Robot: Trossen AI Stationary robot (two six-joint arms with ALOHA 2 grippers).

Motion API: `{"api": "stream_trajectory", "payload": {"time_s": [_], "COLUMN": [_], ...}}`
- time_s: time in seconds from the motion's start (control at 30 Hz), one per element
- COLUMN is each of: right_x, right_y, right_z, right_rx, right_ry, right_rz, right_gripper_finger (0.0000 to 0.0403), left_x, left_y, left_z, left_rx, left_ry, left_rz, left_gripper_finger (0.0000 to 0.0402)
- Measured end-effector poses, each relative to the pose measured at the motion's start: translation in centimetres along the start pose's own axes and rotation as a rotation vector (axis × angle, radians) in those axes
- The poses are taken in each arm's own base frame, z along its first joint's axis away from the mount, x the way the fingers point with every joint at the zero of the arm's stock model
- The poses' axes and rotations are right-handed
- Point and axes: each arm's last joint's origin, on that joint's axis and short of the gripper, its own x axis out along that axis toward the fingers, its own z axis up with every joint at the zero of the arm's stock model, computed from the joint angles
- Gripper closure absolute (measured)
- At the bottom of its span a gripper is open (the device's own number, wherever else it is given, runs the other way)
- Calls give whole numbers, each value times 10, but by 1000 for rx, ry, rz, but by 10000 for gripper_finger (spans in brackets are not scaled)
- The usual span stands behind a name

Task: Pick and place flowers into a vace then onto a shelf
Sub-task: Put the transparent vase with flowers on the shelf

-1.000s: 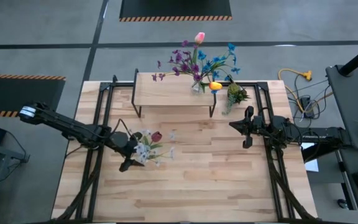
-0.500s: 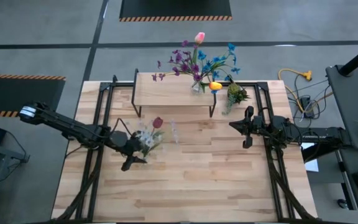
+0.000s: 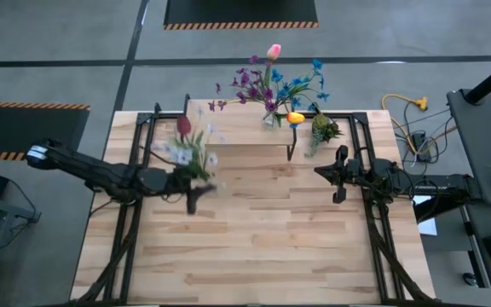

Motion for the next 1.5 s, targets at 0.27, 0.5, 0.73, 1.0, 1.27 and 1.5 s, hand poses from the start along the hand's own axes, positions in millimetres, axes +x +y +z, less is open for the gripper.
{"api": "stream_trajectory", "payload": {"time_s": [0.27,0.5,0.73,1.0,1.27,1.5], "right_x": [0,0,0,0,0,0], "right_y": [0,0,0,0,0,0], "right_z": [1,1,1,-1,-2,-2], "right_rx": [0,-7,-8,-7,-9,-9], "right_ry": [-7,-8,-7,6,17,16], "right_rz": [0,0,0,1,0,0], "right_gripper_finger": [394,394,394,394,394,394], "left_x": [2,14,38,61,61,60], "left_y": [13,50,85,111,117,121], "left_z": [64,111,117,110,109,108], "left_rx": [102,78,45,-23,-66,-90], "left_ry": [-18,8,113,156,158,156], "left_rz": [317,597,754,805,779,793], "left_gripper_finger": [246,246,246,246,246,246]}}
